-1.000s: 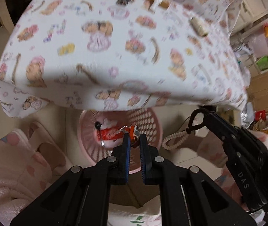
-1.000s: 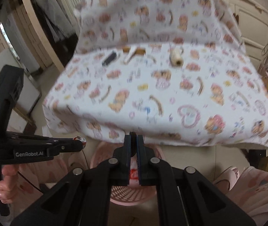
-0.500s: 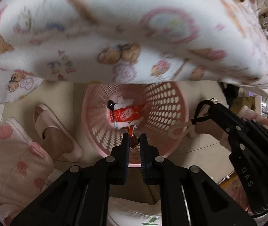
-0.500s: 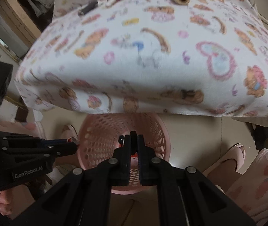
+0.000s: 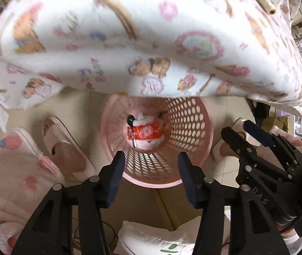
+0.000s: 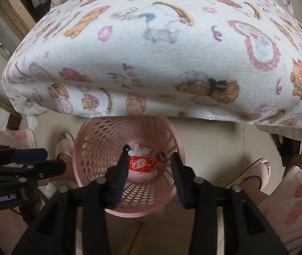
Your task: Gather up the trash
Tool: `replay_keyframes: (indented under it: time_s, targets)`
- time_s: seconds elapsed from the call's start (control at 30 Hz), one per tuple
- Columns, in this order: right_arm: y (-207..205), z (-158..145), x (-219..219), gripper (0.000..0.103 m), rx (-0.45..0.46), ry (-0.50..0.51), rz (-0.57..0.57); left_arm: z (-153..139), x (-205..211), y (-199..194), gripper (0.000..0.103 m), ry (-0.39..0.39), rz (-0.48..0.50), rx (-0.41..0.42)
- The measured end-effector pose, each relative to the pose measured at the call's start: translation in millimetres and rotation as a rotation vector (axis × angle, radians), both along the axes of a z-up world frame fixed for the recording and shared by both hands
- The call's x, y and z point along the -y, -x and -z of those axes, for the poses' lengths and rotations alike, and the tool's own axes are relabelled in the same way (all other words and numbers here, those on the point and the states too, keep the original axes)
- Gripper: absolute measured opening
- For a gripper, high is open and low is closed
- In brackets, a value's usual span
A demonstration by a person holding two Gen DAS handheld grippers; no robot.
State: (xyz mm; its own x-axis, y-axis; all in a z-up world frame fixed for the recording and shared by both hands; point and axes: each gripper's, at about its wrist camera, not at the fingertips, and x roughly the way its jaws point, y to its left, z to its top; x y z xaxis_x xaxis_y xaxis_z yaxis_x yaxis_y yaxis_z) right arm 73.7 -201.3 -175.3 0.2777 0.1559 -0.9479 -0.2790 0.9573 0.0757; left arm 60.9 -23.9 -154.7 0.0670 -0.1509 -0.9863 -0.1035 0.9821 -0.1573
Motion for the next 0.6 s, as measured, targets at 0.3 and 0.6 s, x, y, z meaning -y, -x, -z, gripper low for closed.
replay_keyframes:
  time_s: [0.3,0.6]
  targets:
    - [7.3,-39.0,4.2,0.086,0.141,-0.015,0.029,-44.0,-5.3,5.1,0.075,-0.053,0.006,0.207]
    - [28.6,-100.7,18.9,0.103,0.414,-0.074,0.063,-120.5,-14.3,33.3,0.094,-0.178,-0.026,0.609]
